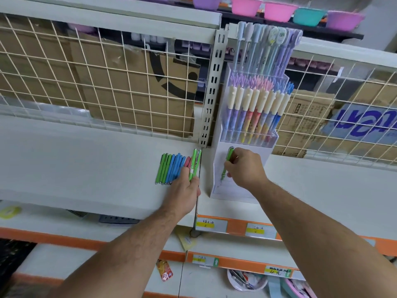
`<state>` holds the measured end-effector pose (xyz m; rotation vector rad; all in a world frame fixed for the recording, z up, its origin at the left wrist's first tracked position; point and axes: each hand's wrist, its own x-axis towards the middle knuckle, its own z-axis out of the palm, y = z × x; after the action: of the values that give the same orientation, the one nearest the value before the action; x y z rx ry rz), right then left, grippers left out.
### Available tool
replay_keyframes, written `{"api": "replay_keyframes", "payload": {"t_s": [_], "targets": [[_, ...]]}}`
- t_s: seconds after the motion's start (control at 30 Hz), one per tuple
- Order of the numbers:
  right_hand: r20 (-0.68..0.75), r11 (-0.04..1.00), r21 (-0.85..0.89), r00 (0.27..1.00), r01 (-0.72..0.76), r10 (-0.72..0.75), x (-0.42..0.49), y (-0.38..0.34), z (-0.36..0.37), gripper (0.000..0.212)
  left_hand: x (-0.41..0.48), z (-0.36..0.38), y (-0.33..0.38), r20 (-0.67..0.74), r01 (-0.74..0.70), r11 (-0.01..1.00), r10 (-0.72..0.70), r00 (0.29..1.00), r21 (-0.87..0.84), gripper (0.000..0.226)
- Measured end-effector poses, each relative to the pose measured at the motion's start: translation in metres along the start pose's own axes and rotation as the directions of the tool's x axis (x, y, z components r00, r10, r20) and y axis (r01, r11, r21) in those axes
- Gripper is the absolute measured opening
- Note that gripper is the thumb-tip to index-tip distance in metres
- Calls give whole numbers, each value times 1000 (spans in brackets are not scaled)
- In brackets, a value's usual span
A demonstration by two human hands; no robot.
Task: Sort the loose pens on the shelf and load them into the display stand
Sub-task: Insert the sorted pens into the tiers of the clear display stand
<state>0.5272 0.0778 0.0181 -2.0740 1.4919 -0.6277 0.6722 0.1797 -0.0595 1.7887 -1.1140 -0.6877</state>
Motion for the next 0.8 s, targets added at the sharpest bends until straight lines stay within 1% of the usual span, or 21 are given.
{"api": "replay_keyframes", "payload": {"t_s": [0.1,0.17,0.23,0.3,0.43,0.63,0.73,0.8], "targets": [[-41,1000,23,999,-16,17,-5,-2,-1,11,0,0,-2,16,0,1000,0,1000,-8,11],[-108,999,38,994,-7,11,-7,-6,-6,10,1,-1,-3,20,-8,1000,8,1000,-6,10],[-175,999,41,984,37,-29,-9,-12,-12,11,2,0,-4,17,-14,1000,14,1000,-12,10],[-203,995,55,976,88,-75,-13,-19,-16,13,2,1,-5,19,-19,1000,19,1000,-15,10],[-143,993,51,985,105,-97,-17,-27,-9,15,3,1,-6,13,-30,999,30,999,-11,11],[-143,996,40,987,80,-73,-14,-29,-5,15,3,2,-7,8,-34,999,34,999,3,9],[-139,997,-2,987,76,-75,-13,-27,-5,13,4,3,-7,8,-27,1000,27,1000,-9,14],[-112,998,-21,992,63,-65,-12,-24,-3,11,5,3,-8,5,-27,1000,27,1000,-13,15]]}}
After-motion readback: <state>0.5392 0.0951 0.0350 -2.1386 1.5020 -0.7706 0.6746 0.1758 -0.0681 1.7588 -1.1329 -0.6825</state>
